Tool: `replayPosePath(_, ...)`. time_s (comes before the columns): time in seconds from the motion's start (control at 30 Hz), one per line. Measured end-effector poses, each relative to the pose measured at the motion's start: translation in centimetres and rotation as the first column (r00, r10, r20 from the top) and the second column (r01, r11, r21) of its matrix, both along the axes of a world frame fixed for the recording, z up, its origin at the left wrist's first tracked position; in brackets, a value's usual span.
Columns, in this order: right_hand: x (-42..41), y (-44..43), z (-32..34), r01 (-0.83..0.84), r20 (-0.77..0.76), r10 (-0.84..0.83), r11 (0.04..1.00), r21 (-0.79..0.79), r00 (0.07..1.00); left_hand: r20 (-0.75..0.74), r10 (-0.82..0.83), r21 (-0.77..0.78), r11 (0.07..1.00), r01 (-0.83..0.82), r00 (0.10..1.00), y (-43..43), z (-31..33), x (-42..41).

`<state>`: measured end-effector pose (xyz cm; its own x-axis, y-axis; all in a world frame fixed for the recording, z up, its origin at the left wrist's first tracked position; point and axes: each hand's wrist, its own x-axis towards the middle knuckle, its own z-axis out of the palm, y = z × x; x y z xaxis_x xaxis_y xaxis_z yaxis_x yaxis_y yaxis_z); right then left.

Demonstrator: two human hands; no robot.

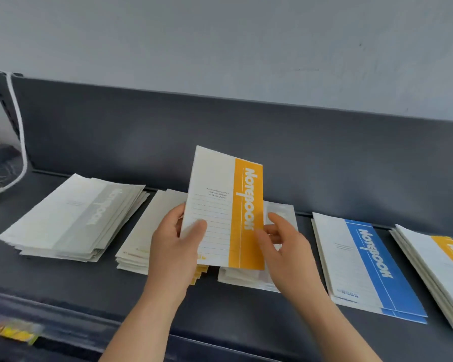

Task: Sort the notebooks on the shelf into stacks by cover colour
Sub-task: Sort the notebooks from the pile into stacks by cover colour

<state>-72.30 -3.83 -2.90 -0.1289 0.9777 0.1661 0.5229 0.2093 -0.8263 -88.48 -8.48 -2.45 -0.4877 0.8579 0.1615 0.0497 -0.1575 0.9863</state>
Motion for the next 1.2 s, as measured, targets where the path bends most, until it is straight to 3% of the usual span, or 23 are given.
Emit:
replayPosePath(0.1,-1.9,-0.3,-0.3,-0.020,-0.037,0.022,0.999,0.032,0.999,0.075,0.056,0.000,0.998,-0.056,0.996,-0.5,-0.6,-1.7)
replayPosePath(0.17,-3.1,-0.6,-0.4,-0.044,-0.029,0.045,0.998,0.036,0.999,0.037,0.108,-0.018,0.994,-0.107,0.993,-0.7,-0.9,-2.8)
replayPosePath(0.33,-6.4,-0.4,-0.6,-0.062,0.019,0.061,0.998,0.031,0.998,-0.382,0.155,-0.054,0.980,-0.190,0.911,-0.5,-0.9,-6.1)
replayPosePath(0.43,-8.4,-0.1,-1.0,-0.044,0.086,0.039,0.997,0.060,0.996,-0.517,0.103,-0.095,0.980,-0.177,0.850,0.2,-1.2,-8.7)
replayPosePath(0.6,-11.2,0.0,-1.2,-0.002,0.377,-0.077,0.979,0.205,0.923,-0.720,0.043,-0.127,0.973,-0.192,0.693,1.5,-1.9,-12.2)
replayPosePath(0.7,-12.0,-0.2,-1.5,0.039,0.491,-0.126,0.982,0.185,0.862,-0.765,-0.029,-0.196,0.962,-0.189,0.643,2.0,-2.7,-13.0)
replayPosePath(0.87,-12.3,-0.7,-1.9,0.048,0.549,-0.115,0.990,0.135,0.828,-0.807,-0.120,-0.261,0.951,-0.166,0.578,2.2,-3.0,-13.4)
replayPosePath(1.03,-12.0,-1.3,-1.3,0.036,0.473,-0.128,0.980,0.198,0.872,-0.861,-0.132,-0.249,0.952,-0.180,0.491,1.7,-2.2,-13.3)
replayPosePath(1.2,-10.3,-2.4,-0.6,0.097,0.444,-0.202,0.964,0.248,0.873,-0.868,-0.111,-0.172,0.982,-0.084,0.485,1.0,-0.8,-12.0)
